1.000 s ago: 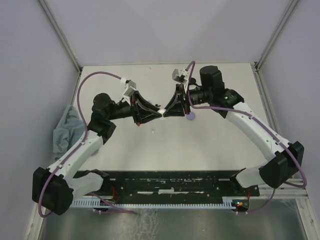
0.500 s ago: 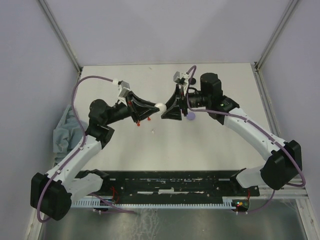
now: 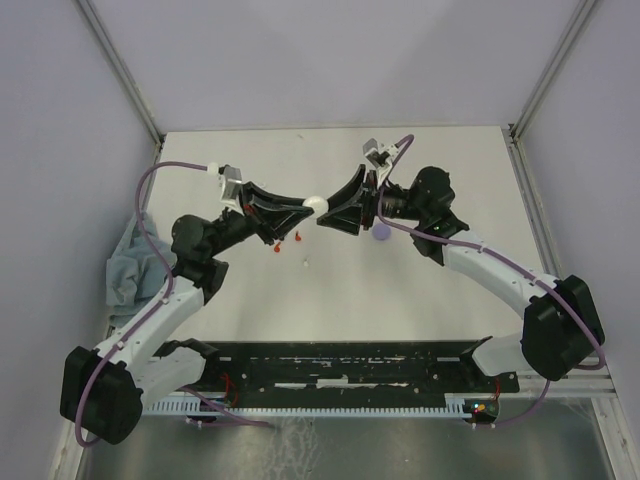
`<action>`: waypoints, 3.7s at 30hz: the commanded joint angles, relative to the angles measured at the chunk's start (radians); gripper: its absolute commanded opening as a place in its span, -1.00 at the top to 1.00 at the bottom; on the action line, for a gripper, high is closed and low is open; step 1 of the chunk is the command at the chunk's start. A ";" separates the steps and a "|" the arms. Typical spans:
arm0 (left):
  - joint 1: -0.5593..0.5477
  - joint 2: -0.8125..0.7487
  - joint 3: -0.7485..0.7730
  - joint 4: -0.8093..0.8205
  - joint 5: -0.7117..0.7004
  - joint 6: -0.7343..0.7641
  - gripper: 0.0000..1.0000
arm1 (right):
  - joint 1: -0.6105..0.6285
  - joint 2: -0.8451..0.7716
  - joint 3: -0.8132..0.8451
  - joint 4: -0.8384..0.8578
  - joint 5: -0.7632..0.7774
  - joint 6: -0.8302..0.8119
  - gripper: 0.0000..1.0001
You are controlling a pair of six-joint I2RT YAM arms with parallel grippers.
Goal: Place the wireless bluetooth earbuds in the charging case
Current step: Pick up the charging case at the center of the board, then open the charging case.
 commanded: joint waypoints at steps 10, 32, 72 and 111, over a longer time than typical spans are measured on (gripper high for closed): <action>0.002 0.019 -0.013 0.216 -0.038 -0.135 0.81 | -0.001 -0.016 -0.014 0.337 0.006 0.160 -0.06; -0.007 0.087 -0.014 0.393 -0.035 -0.280 0.79 | 0.005 0.034 0.011 0.447 0.012 0.212 0.05; -0.011 0.036 0.093 -0.059 0.040 -0.030 -0.21 | 0.007 -0.071 0.044 0.041 -0.074 -0.149 0.64; 0.012 0.059 0.198 -0.374 -0.124 0.044 -0.28 | 0.019 -0.134 0.030 -0.184 -0.104 -0.416 0.69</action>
